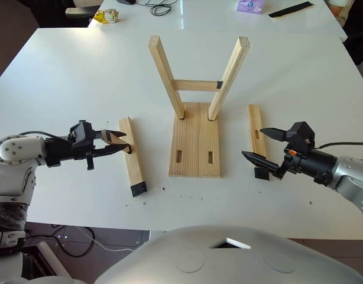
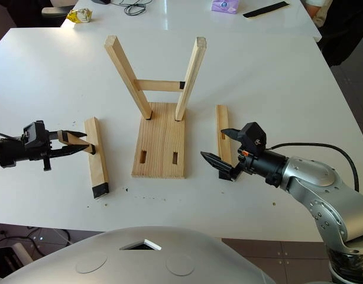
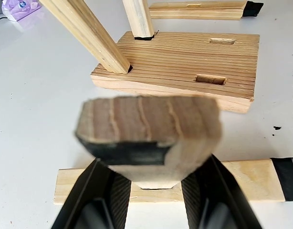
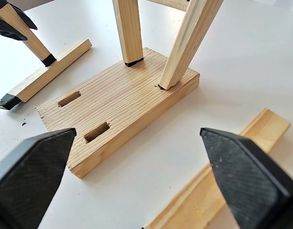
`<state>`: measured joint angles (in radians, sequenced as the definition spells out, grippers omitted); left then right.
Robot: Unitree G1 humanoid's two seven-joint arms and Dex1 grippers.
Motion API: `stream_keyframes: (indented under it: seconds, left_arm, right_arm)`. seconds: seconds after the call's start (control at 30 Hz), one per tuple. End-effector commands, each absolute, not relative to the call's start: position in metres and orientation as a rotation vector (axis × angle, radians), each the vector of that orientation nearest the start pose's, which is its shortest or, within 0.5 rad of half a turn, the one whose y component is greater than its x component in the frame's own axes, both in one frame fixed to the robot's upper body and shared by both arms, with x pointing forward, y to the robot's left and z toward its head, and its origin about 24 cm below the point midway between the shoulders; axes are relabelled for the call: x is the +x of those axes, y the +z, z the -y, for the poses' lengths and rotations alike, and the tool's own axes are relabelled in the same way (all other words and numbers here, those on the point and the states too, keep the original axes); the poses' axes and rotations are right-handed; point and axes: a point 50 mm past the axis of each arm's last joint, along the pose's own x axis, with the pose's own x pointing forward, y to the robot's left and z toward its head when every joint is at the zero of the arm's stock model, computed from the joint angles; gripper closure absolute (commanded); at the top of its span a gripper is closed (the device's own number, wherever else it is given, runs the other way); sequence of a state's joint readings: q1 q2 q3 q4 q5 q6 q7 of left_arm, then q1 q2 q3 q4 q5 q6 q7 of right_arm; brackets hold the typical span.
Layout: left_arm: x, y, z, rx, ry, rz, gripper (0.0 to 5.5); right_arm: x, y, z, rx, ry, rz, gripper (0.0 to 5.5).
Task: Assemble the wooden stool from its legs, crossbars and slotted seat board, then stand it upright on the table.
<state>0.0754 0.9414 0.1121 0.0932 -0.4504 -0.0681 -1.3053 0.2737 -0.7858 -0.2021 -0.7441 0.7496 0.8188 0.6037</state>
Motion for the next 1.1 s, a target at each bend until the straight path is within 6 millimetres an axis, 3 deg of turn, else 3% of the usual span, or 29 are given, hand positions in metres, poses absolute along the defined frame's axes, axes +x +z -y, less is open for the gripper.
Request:
stream_keyframes:
  seconds: [0.03,0.23,0.37,0.47,0.63,0.87,1.1]
  left_arm:
    - [0.203,0.079,-0.292,0.387,-1.124,-0.469,4.19]
    - [0.216,0.066,-0.284,0.415,-1.071,-0.504,3.31]
    - [0.202,0.039,-0.283,0.423,-1.052,-0.529,2.78]
    - [0.197,0.032,-0.287,0.408,-1.027,-0.528,2.33]
    - [0.202,0.038,-0.296,0.393,-1.001,-0.487,1.55]
    - [0.205,0.067,-0.3,0.354,-1.047,-0.434,1.55]
    - [0.21,0.096,-0.291,0.299,-1.081,-0.375,1.55]
  right_arm:
    - [0.169,0.123,0.196,-0.075,0.851,-0.458,0.7]
    - [0.17,0.12,0.194,-0.073,0.852,-0.459,0.68]
    - [0.17,0.117,0.192,-0.075,0.863,-0.466,0.68]
    - [0.172,0.118,0.193,-0.081,0.868,-0.461,0.68]
    - [0.176,0.119,0.196,-0.092,0.857,-0.454,0.68]
    - [0.176,0.12,0.196,-0.093,0.851,-0.441,0.68]
    - [0.179,0.122,0.197,-0.099,0.849,-0.425,0.68]
